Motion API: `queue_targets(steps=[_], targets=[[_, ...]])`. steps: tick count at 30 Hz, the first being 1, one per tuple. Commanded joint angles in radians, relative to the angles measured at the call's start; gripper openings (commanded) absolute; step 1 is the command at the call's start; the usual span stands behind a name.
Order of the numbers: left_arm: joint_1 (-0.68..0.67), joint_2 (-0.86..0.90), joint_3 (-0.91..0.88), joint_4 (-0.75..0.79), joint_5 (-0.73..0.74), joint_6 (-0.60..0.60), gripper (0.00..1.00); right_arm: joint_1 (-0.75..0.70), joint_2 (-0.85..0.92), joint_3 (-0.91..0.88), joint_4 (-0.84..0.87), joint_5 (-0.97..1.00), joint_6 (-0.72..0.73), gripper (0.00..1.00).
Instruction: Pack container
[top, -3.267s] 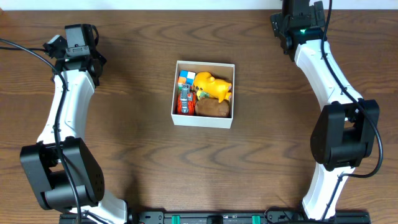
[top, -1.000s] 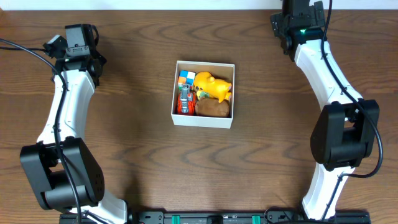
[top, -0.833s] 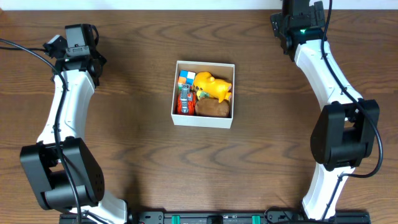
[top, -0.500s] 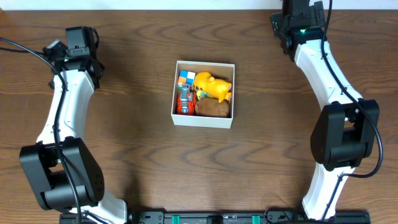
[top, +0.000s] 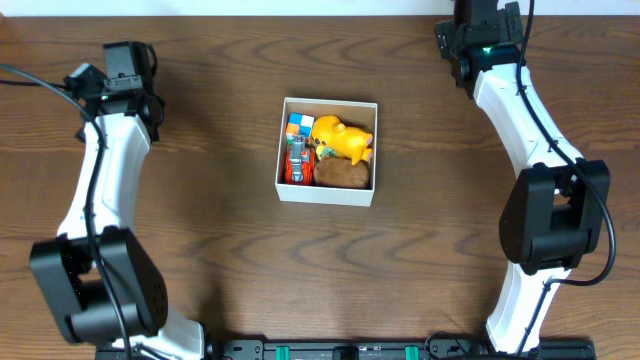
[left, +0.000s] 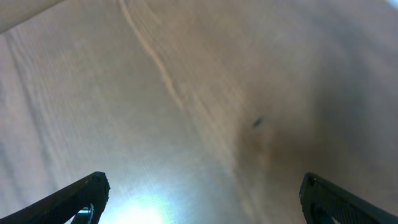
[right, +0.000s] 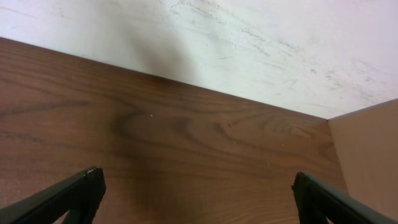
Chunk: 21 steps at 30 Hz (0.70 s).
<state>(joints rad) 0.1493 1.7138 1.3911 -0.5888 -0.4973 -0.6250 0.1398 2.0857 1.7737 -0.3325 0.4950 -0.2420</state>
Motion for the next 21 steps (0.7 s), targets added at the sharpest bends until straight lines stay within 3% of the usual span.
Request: queue_targets(steps=[1, 12, 21], targets=[[-0.002, -0.169, 0.021, 0.011, 0.004, -0.07, 0.98, -0.002, -0.039, 0.013, -0.001, 0.017, 0.017, 0.99], [-0.005, -0.764, -0.042, -0.141, 0.019, -0.069, 0.98, -0.002, -0.039, 0.013, -0.001, 0.017, 0.017, 0.99], [-0.005, -1.16, -0.304, -0.149, 0.041, -0.087, 0.98, -0.002, -0.039, 0.013, -0.001, 0.017, 0.017, 0.99]])
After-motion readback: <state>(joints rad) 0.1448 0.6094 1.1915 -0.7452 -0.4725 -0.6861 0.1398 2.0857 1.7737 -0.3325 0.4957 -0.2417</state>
